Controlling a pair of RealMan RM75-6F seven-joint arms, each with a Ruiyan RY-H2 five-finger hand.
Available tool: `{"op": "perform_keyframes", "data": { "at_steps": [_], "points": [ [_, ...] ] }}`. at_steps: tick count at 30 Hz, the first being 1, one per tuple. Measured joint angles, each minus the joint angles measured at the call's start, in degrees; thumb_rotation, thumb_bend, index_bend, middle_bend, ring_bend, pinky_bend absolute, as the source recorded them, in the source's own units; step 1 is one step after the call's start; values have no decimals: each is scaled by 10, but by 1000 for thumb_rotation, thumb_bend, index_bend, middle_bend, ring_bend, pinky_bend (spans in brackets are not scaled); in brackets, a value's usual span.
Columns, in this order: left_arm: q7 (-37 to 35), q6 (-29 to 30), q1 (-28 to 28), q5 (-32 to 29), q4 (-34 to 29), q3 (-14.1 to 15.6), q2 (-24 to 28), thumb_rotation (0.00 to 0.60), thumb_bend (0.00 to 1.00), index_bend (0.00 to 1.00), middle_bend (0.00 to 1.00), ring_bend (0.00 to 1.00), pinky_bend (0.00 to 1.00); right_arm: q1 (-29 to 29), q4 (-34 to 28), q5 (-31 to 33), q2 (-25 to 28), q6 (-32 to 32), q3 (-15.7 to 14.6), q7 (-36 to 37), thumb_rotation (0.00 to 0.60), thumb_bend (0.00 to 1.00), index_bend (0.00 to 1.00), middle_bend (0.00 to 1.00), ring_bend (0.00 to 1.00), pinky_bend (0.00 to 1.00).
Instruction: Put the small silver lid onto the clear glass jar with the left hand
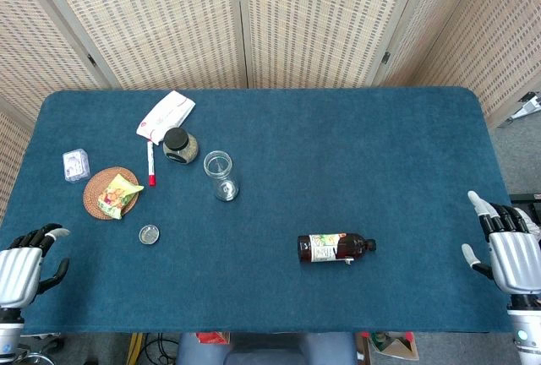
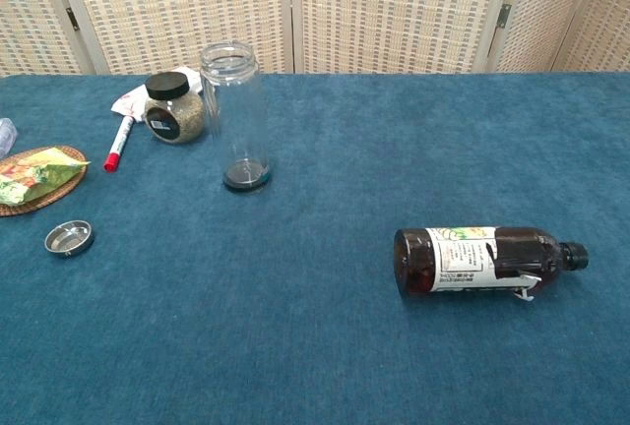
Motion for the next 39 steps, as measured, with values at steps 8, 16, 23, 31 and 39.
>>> {"op": "perform_keyframes", "data": {
  "at_steps": [8,16,23,31,39],
  "points": [
    [-10,-2,-4,2,3,-3,1,600,396,297,246,269,291,-3,-4,-2,6,8,2,0,600,301,33,183,149,166],
    [-27,-20,-23,8,6,-10,4,600,396,298,246,270,291,-7,-12,-4,22,29,13,-6,600,301,33,183,149,166],
    [-55,-65,-58,18,16,-15,2,600,396,304,246,294,291,-7,-21,3,35,36,25,-14,600,301,33,183,149,166],
    [-95,-139,-126,44,54,-19,-16,600,396,326,341,433,447,-6,-23,4,38,32,24,-13,600,301,32,183,149,166],
    [-120,-196,-184,69,104,-14,-55,600,395,368,602,632,773,-12,-26,8,42,35,23,-9,600,301,33,183,149,166]
  ]
}}
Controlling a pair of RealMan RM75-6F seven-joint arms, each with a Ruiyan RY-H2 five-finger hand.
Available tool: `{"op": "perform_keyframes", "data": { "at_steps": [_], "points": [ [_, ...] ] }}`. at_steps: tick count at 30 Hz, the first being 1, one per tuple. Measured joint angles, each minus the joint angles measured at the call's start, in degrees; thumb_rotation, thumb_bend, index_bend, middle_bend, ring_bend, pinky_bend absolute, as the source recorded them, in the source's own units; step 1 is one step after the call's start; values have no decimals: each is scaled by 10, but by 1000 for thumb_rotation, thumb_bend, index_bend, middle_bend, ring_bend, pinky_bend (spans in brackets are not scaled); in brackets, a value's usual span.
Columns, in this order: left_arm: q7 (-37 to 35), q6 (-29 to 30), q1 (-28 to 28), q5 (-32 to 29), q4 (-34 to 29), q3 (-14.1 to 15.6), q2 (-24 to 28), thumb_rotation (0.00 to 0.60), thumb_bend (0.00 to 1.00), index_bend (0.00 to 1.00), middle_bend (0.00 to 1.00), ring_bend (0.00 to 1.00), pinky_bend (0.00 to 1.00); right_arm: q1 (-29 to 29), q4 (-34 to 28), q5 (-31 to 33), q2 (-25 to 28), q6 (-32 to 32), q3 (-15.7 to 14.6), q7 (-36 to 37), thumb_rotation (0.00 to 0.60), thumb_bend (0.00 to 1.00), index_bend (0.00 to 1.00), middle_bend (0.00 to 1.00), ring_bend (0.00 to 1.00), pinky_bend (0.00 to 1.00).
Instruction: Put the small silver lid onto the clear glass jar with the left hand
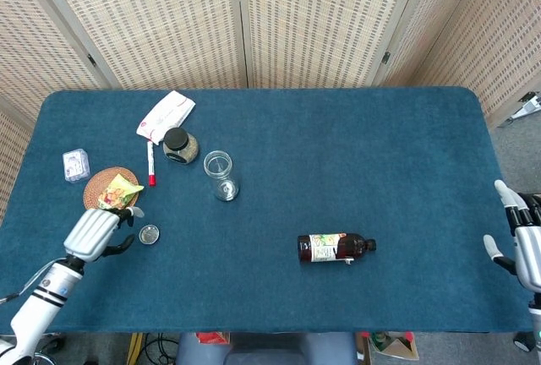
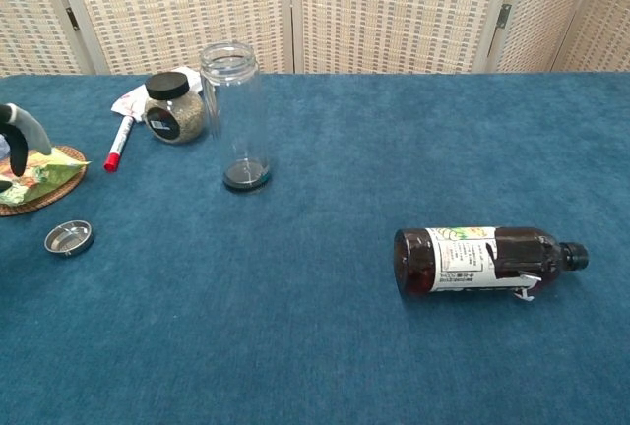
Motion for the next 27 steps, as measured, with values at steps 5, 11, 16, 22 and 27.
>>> {"op": "perform_keyframes", "data": {
  "at_steps": [5,11,16,22,27],
  "points": [
    [-5,-29,-27,9,25,7,-20,600,395,416,771,776,962,-1,1,1,1,-3,-1,0,600,301,33,183,149,166],
    [8,-56,-47,4,50,14,-39,600,396,440,918,897,1000,-1,4,4,1,-6,-2,2,600,301,33,183,149,166],
    [22,-78,-60,-5,67,22,-54,600,395,445,954,928,1000,-1,7,6,1,-9,-3,5,600,301,33,183,149,166],
    [27,-91,-68,-18,89,27,-73,600,395,451,971,941,1000,-2,11,9,0,-11,-3,9,600,301,33,183,149,166],
    [30,-102,-74,-29,104,29,-86,600,395,461,976,946,1000,-4,14,11,-1,-12,-4,12,600,301,33,183,149,166]
  ]
}}
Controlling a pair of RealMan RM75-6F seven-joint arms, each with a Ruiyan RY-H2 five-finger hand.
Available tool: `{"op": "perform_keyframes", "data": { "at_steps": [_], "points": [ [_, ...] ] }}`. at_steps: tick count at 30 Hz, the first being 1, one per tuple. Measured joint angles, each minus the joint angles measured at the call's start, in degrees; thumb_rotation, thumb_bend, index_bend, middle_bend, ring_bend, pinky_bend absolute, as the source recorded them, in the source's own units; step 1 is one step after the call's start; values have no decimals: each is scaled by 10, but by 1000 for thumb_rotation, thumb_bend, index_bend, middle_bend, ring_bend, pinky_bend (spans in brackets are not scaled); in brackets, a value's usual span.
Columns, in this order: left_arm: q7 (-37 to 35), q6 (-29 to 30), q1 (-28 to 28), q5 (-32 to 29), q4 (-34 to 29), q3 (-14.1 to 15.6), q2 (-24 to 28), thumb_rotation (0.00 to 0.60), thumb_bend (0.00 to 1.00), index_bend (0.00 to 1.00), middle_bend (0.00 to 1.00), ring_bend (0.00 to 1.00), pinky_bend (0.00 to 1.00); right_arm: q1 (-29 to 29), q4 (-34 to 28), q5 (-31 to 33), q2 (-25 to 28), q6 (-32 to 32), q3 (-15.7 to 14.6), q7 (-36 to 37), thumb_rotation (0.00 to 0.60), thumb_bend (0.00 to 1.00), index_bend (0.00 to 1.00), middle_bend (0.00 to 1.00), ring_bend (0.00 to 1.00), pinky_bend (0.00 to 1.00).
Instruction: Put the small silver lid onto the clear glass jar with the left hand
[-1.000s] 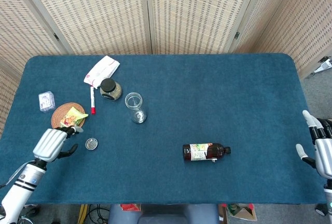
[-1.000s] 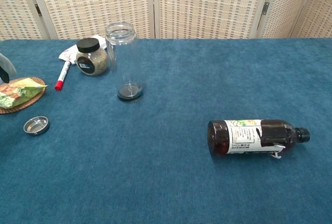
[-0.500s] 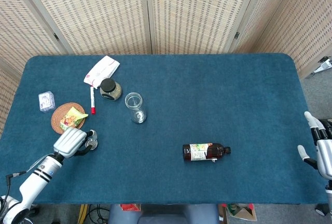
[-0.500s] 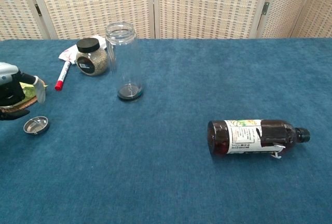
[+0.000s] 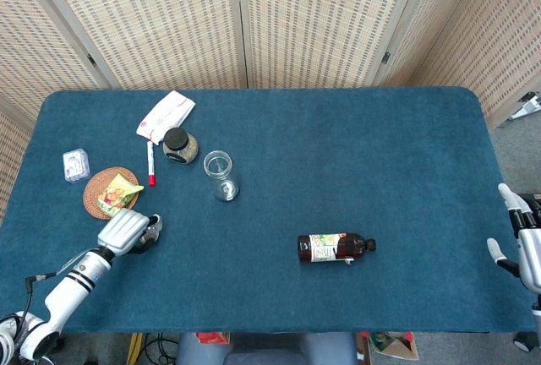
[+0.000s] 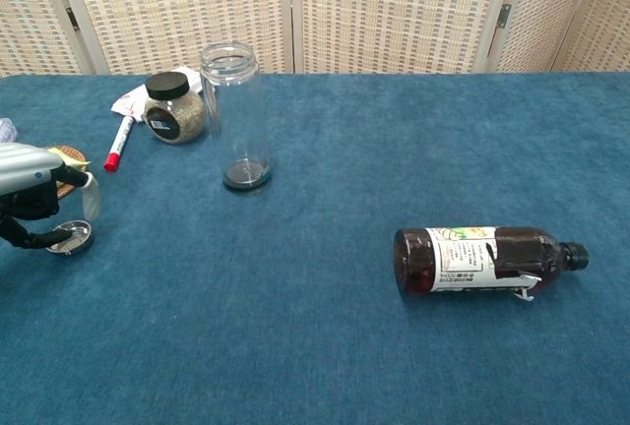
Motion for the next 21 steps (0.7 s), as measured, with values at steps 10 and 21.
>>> {"op": "perform_keyframes", "data": {
  "at_steps": [10,21],
  "points": [
    [7,-8,-6,-19,22,2,-15,600,395,520,988,954,1000,-4,5,4,1,2,0,6,600,301,33,183,149,166],
    [8,-5,-7,-29,29,5,-19,600,396,561,999,964,1000,-5,7,4,-1,1,0,7,600,301,32,183,149,166]
  ]
}}
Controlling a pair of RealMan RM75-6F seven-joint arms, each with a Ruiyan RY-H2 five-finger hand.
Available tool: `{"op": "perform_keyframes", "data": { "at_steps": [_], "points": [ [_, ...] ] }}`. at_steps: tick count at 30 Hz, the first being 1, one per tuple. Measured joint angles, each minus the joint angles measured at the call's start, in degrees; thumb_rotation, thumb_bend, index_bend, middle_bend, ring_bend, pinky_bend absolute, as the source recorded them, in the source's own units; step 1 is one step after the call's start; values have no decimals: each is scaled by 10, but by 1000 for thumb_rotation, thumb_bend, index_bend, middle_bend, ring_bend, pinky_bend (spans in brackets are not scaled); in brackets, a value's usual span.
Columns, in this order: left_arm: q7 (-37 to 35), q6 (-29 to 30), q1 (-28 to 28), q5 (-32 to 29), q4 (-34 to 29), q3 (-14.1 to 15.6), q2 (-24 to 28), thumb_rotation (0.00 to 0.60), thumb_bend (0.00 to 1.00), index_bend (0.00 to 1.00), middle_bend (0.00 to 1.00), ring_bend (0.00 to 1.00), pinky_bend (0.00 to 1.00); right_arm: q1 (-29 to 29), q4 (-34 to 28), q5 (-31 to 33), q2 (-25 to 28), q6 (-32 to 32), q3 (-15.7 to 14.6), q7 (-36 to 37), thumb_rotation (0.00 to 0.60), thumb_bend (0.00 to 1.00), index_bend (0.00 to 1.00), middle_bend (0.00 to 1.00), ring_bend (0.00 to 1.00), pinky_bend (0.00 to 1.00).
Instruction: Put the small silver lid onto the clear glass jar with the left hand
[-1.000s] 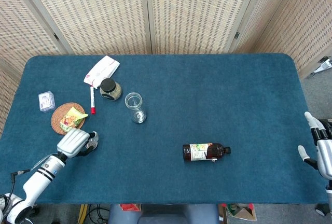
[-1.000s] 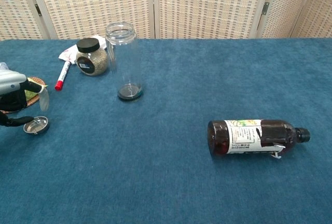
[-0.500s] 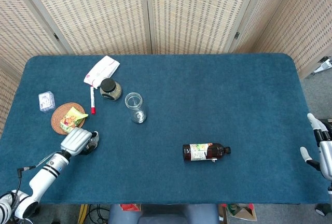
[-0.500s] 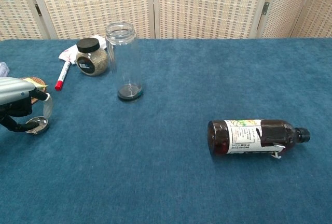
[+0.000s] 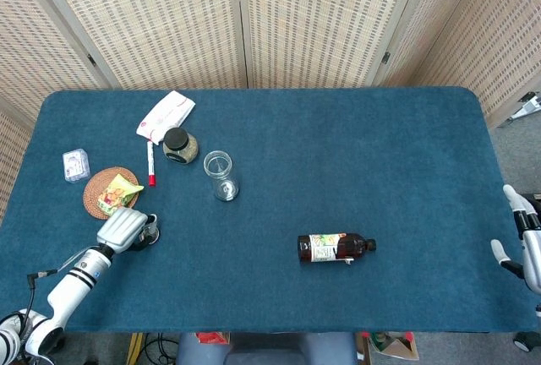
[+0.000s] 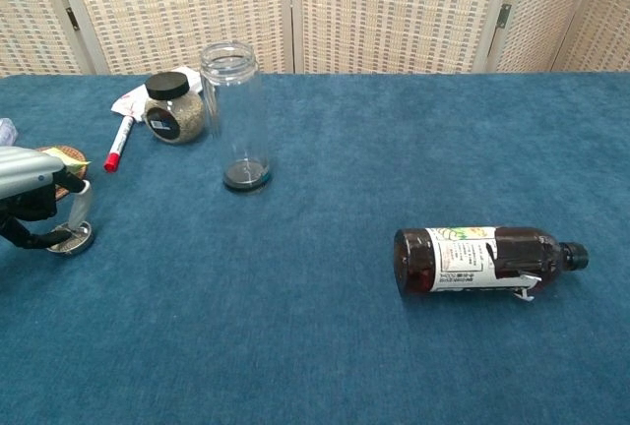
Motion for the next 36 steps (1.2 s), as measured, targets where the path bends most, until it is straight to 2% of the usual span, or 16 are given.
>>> {"op": "perform_keyframes", "data": {
  "at_steps": [20,29,36],
  "points": [
    [-26,15,5,-4,18,6,-10,600,437,640,1000,987,1000,-9,0,0,1,11,0,5,600,301,32,183,149,166],
    [-37,33,6,-7,-30,-5,28,600,446,644,1000,989,1000,-12,2,-4,1,16,0,9,600,301,33,183,149,166],
    [-34,43,-5,-18,-104,-33,92,600,446,644,1000,989,1000,-14,4,-8,1,20,1,14,600,301,33,183,149,166]
  ]
}}
